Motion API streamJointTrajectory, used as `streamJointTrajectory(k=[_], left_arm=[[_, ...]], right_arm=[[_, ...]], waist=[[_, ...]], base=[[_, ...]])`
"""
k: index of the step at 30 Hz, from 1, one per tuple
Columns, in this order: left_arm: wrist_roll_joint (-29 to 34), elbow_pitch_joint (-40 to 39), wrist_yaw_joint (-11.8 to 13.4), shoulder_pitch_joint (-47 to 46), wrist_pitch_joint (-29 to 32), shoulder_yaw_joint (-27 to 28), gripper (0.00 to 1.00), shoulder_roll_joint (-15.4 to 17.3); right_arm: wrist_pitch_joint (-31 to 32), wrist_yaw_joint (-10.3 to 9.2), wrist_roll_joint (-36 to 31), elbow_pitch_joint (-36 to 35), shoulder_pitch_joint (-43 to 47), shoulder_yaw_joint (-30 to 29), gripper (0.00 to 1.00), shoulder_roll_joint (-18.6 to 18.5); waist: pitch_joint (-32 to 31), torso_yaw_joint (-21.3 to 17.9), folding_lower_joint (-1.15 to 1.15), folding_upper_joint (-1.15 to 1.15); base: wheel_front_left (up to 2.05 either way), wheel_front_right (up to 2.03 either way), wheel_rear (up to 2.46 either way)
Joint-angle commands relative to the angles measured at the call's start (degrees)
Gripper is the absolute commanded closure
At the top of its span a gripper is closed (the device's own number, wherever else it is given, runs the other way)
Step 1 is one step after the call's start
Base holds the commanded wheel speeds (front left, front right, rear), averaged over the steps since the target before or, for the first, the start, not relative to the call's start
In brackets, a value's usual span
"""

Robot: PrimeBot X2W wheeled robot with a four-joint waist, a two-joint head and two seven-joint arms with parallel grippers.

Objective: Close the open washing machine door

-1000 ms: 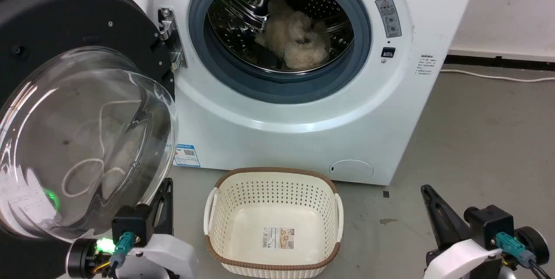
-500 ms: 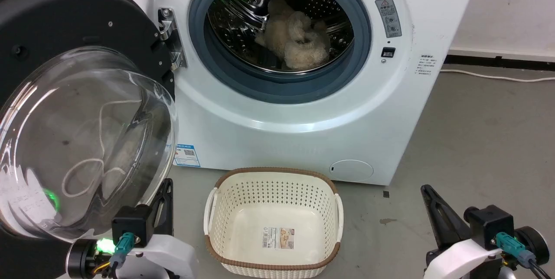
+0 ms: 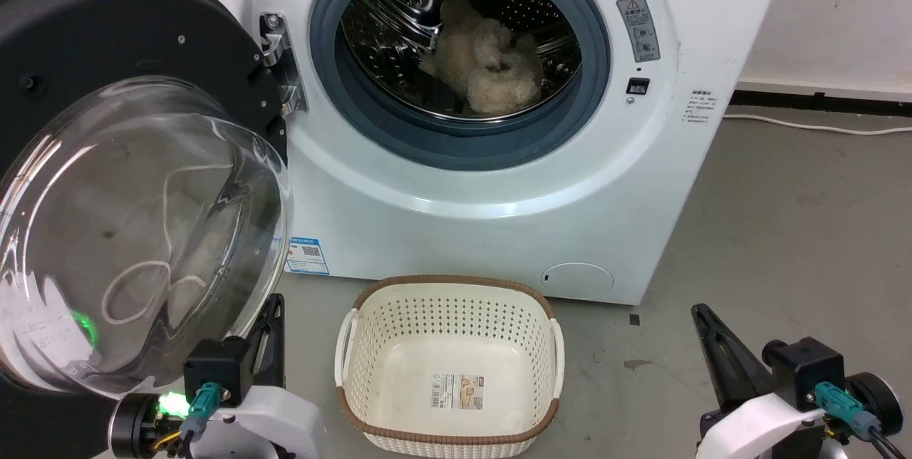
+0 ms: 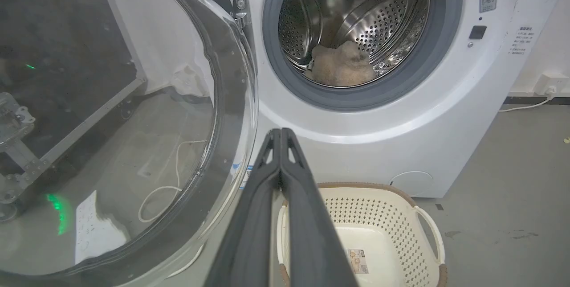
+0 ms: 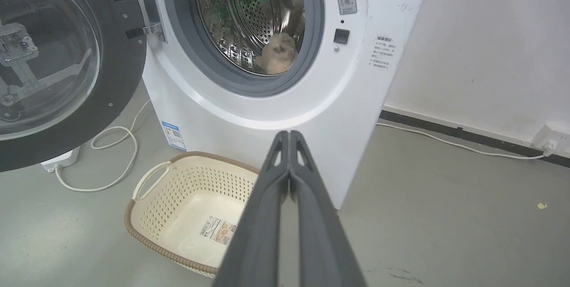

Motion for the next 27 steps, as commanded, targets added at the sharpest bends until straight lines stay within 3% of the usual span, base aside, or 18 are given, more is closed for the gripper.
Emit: streamJointTrajectory(k=[1, 5, 6, 27], left_arm=[[0.1, -0.2, 0.1, 0.6, 0.0, 0.0, 1.00, 0.0], [0.1, -0.2, 0.1, 0.6, 0.0, 0.0, 1.00, 0.0], [0.0, 0.0, 0.0, 0.0, 0.0, 0.0, 0.00, 0.0], [0.4, -0.2, 1.0, -0.3, -2.3, -2.4, 0.00, 0.8]], right_arm=[[0.0, -0.04, -0.3, -0.3, -0.8, 0.0, 1.00, 0.2], [0.0, -0.04, -0.3, -0.3, -0.8, 0.0, 1.00, 0.2], [0.0, 0.00, 0.0, 0.0, 0.0, 0.0, 0.00, 0.0], [-2.3, -0.01, 1.2, 0.5, 0.5, -1.1, 0.00, 0.0]], waist=[[0.0, 0.0, 0.00, 0.00], [0.0, 0.0, 0.00, 0.00], [0.0, 0.0, 0.00, 0.00], [-0.1, 1.0, 0.00, 0.00]], base=[[0.00, 0.00, 0.00], [0.00, 0.00, 0.00], [0.00, 0.00, 0.00], [0.00, 0.00, 0.00]])
